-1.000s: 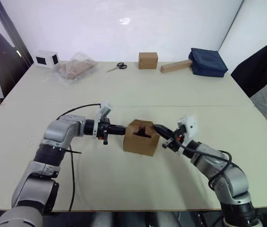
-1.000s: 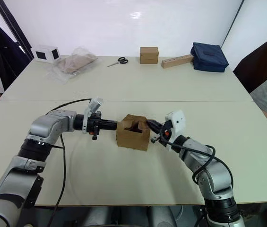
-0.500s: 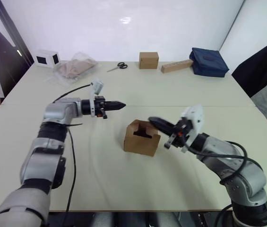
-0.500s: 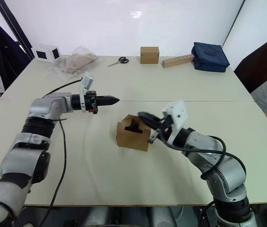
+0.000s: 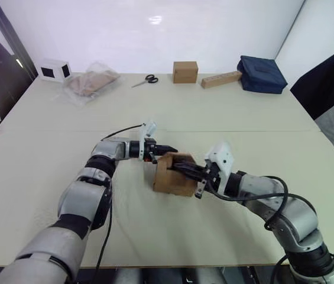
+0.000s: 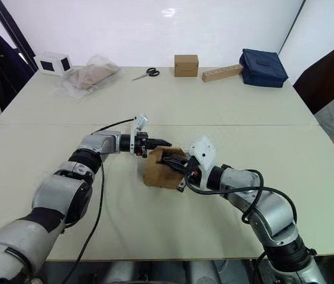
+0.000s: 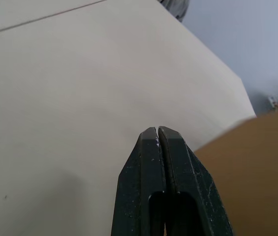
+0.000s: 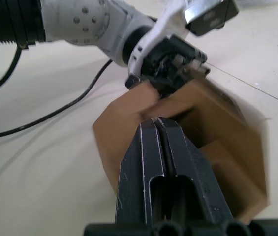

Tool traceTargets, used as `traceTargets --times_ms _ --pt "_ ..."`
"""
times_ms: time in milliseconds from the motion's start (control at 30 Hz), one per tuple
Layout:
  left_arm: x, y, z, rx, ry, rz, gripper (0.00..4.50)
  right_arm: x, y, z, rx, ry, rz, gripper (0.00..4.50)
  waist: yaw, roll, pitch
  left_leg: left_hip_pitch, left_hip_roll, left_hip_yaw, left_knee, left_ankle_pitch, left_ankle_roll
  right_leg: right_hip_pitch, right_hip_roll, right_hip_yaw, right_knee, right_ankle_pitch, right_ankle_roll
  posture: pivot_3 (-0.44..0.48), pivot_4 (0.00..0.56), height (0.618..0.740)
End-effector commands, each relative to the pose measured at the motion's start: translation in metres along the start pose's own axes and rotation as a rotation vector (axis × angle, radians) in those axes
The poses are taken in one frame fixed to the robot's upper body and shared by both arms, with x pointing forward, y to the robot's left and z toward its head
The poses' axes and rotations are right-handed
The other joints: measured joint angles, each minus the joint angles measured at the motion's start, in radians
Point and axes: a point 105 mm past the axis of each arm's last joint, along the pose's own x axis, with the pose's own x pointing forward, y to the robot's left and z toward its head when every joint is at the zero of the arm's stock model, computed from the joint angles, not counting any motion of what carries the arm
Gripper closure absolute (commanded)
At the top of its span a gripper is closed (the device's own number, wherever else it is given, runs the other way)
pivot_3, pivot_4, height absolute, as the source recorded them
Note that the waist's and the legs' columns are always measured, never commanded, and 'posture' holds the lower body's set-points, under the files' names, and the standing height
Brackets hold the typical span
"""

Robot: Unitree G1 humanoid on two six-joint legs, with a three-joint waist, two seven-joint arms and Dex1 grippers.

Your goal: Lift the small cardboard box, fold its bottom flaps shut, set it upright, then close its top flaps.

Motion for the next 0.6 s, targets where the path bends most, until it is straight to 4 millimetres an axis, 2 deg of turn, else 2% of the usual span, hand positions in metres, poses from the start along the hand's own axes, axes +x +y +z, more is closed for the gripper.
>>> traceTargets --times_ms 33,133,300,467,600 --pt "-0.003 -0.004 0.007 0.028 -0.007 -0.029 4.48 0.005 -0.005 0.001 -0.089 -0.019 -0.034 4.5 0.0 0.0 0.0 0.0 0.0 0.0 0.0 0.0 0.0 0.0 0.0 0.0 0.0 0.0 0.0 0.0 0.15 0.74" --pt "-0.006 -0.003 0.006 0.024 -0.006 -0.025 4.48 0.009 -0.005 -0.001 -0.116 -0.044 -0.049 4.5 0.0 0.0 0.0 0.0 0.0 0.0 0.0 0.0 0.0 0.0 0.0 0.0 0.0 0.0 0.0 0.0 0.15 0.74" --pt "-0.008 -0.004 0.002 0.01 0.007 -0.039 4.48 0.012 0.008 -0.011 -0.102 -0.022 0.001 4.5 0.0 0.0 0.0 0.0 0.0 0.0 0.0 0.0 0.0 0.0 0.0 0.0 0.0 0.0 0.0 0.0 0.15 0.74" --pt "-0.011 -0.008 -0.001 -0.013 0.033 -0.073 4.48 0.012 0.008 -0.018 -0.109 0.009 0.004 4.5 0.0 0.0 0.0 0.0 0.001 0.0 0.0 0.0 0.0 0.0 0.0 0.0 0.0 0.0 0.0 0.0 0.15 0.74" --pt "-0.013 -0.011 -0.006 -0.033 0.073 -0.095 4.48 0.012 0.005 -0.017 -0.109 0.003 -0.009 4.5 0.0 0.0 0.0 0.0 0.001 0.0 0.0 0.0 0.0 0.0 0.0 0.0 0.001 0.0 0.0 0.0 0.15 0.74"
